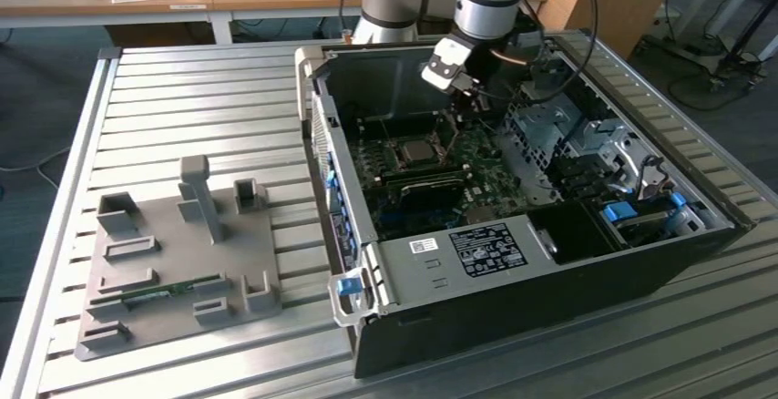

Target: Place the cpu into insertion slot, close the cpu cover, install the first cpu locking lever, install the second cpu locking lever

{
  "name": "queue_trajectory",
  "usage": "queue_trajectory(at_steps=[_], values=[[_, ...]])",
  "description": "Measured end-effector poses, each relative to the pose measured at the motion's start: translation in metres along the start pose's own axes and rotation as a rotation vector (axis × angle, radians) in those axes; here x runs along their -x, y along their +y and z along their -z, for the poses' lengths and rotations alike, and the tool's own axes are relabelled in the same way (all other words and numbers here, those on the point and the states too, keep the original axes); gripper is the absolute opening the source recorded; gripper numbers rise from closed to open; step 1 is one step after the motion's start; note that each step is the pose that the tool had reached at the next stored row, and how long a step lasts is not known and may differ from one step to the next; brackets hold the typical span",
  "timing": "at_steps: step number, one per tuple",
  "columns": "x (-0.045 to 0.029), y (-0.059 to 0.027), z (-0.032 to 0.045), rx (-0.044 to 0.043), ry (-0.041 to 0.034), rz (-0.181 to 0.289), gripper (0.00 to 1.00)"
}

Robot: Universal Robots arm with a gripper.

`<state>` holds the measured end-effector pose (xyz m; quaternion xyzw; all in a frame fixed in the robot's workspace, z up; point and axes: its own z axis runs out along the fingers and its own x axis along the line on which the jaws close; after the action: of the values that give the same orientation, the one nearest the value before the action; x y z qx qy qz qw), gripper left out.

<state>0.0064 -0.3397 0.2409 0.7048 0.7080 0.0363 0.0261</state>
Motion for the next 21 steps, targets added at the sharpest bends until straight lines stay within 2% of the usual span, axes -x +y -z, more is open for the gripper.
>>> queue_trajectory(at_steps=[9,16,21], values=[[0.0000,-0.0099,0.0009,0.0106,0.0001,0.000,0.11],[-0.0001,-0.0131,0.0012,0.0130,0.0000,0.000,0.11],[-0.0001,-0.0199,0.0017,0.0192,0.0000,0.000,0.11]])
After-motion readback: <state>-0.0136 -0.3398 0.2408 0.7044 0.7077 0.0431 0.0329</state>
